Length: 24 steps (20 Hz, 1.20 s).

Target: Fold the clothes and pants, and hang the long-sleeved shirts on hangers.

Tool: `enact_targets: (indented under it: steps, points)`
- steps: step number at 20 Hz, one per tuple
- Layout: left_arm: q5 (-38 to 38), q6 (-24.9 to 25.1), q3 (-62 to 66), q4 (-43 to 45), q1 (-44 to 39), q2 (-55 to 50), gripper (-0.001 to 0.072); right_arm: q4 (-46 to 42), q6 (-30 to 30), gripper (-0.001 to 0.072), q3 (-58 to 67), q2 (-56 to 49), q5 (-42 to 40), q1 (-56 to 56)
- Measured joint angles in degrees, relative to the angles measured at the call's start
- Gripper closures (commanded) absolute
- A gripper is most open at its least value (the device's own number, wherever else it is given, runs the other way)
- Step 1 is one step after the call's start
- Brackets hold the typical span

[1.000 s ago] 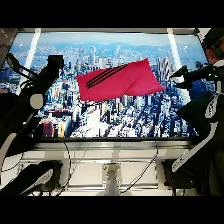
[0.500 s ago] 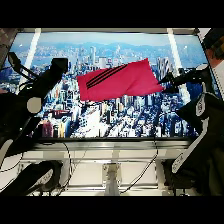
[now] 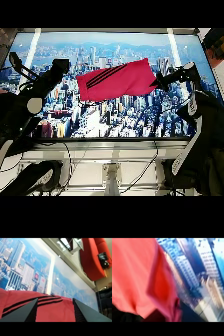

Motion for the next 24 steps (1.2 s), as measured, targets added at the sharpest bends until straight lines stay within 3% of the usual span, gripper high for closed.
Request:
enact_targets:
  steps: [5,9,24]
  points:
    - [0.0,0.0,0.0,-0.1,0.0,0.5,0.0206,-0.4,0.3,0.0706,0.0,4.8,-1.8,-0.8]
    - [0.0,-0.5,0.0,-0.2,0.0,0.8,0.0206,-7.1,2.1,0.0706,0.0,12.0,-2.6,-6.7]
    - [0.6,-0.6,0.0,-0.2,0.0,1.0,0.0206,-34.0,2.6,0.0705,-0.1,38.7,17.9,-48.6]
